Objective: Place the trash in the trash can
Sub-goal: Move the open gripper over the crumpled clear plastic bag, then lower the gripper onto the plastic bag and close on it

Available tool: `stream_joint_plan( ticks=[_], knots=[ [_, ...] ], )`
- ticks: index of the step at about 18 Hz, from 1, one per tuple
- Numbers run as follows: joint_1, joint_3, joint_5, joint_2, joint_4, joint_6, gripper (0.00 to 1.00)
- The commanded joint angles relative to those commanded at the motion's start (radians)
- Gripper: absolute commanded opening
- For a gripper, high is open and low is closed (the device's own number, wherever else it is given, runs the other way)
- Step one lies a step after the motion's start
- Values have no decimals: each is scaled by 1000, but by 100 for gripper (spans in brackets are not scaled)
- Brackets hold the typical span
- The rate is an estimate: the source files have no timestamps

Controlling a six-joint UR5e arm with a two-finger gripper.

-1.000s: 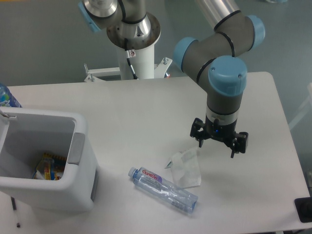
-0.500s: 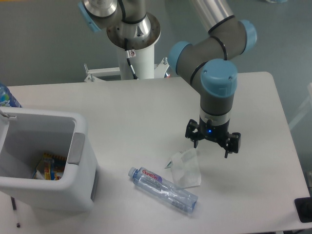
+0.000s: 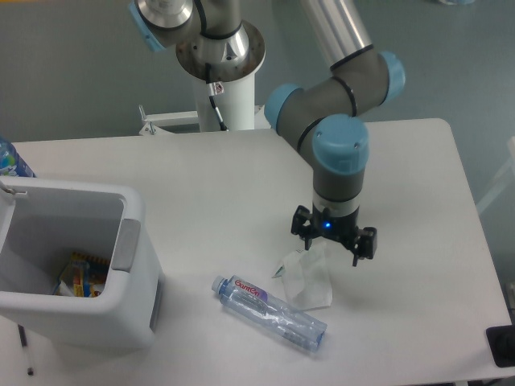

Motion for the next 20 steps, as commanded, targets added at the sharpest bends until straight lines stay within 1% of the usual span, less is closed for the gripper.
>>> stream_joint_plan(
  ticks=[4, 8, 12, 13, 14, 15, 16, 17, 18, 19, 20],
  knots=[
    [-9, 2, 3, -15, 0, 0, 100],
    [-40, 2, 8, -52, 6, -6, 100],
    [-51, -11, 6, -52, 8, -3, 100],
    [-52, -11, 6, -51, 8, -3, 98],
    [-57, -11, 6, -51, 6, -3, 88],
    [-64, -11, 8, -49, 3, -8, 69],
    [-71, -12, 8, -49, 2, -18, 45],
    [-72, -12, 8, -48, 2, -38, 24],
    [-77, -12, 8, -48, 2, -57, 8],
    [-84, -12, 8, -48, 3, -61, 2],
    [-84, -12, 8, -48, 2, -64, 0]
  ],
)
